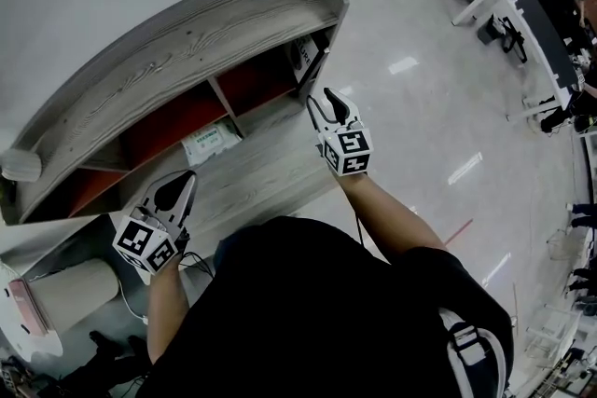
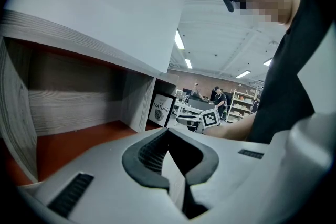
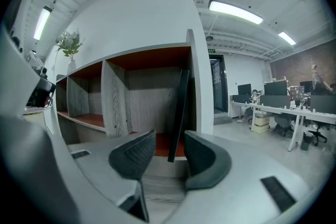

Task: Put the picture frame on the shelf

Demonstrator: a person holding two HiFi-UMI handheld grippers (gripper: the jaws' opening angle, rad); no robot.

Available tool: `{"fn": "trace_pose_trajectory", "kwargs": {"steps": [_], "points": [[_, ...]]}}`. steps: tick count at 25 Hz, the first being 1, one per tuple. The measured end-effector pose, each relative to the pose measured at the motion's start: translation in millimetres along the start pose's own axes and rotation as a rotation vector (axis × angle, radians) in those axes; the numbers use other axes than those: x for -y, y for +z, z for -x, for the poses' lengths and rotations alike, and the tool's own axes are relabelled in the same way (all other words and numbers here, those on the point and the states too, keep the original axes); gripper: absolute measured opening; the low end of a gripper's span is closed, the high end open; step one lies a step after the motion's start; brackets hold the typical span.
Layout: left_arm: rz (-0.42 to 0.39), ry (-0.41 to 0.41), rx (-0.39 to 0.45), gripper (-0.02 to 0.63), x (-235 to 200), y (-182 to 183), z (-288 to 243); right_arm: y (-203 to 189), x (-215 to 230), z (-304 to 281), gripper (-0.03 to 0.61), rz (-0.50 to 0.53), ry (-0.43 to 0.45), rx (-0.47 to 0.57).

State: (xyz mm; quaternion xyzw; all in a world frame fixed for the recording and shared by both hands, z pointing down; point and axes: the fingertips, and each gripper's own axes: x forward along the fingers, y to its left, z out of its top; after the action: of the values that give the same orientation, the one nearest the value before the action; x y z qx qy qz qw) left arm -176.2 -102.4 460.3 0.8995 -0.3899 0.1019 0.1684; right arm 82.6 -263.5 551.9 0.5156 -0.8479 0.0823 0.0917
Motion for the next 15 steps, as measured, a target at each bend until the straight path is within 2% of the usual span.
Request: {"fn": "trace_pose_trajectory", "kwargs": {"steps": [7,15], "points": [[-0.010,-0.017,0.007,0.020,8,1,-5,5,-17,13,0.158,0.027,0.064,-0.003],[-0.023,-0.030,0.018,0.020,21,5,-6,17,-27,31,0.075,0.050,0.087,0.024]]}}
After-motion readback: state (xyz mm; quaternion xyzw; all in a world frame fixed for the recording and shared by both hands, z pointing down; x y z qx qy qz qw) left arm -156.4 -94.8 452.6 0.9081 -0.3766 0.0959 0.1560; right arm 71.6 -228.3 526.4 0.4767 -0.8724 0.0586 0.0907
